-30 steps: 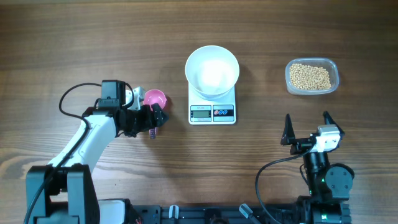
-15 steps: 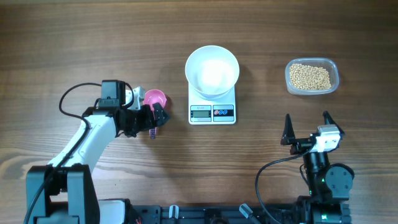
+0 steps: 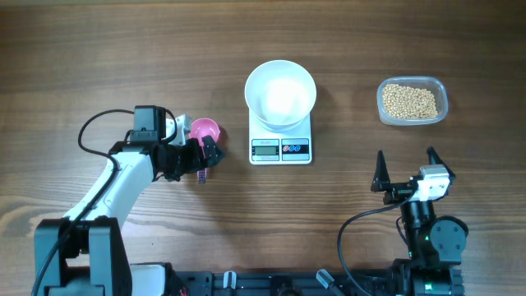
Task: Scoop item into bowl and weigh 150g on scale
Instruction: 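Close the left gripper on the pink scoop handle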
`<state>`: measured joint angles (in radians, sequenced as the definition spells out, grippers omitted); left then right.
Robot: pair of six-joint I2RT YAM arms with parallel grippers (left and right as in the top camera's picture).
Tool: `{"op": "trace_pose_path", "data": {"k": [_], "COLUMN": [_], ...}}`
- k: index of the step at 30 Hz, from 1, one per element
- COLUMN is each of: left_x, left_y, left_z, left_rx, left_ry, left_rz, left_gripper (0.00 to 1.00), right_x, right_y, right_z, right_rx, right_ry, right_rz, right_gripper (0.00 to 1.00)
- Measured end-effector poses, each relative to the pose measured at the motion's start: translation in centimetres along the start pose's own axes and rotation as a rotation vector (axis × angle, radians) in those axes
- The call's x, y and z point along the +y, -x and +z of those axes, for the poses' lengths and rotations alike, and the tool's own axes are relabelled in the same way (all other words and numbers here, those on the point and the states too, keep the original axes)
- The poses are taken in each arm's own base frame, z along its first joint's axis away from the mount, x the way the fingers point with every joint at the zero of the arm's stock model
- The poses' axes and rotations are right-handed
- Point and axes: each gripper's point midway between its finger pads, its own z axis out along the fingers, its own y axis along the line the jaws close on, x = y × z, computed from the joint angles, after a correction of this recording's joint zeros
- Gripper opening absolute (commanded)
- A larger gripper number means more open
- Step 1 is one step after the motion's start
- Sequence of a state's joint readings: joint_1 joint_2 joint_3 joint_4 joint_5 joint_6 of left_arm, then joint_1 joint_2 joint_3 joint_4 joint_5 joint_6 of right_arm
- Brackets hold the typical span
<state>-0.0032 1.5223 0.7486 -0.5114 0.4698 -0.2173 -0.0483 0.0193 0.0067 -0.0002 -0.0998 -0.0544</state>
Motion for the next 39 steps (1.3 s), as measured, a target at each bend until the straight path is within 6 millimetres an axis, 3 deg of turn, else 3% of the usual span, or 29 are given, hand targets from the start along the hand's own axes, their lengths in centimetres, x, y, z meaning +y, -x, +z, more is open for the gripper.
{"op": "trace_pose_path", "data": {"k": [18, 39], "left_x": [0.0, 0.0], "left_y": [0.0, 0.0], "left_z": [0.0, 0.0], "left_rx": [0.0, 0.0], "left_ry": [0.0, 0.0], "left_rz": [0.0, 0.0], "left_gripper": [0.96, 0.83], "right_x": [-0.01, -0.01], "right_y": [0.0, 0.0], "right_z": [0.0, 0.0], "right_rx": [0.0, 0.0], "right_ry": [0.0, 0.0], "right_rz": [0.0, 0.0], "right_gripper": [1.0, 1.0]}}
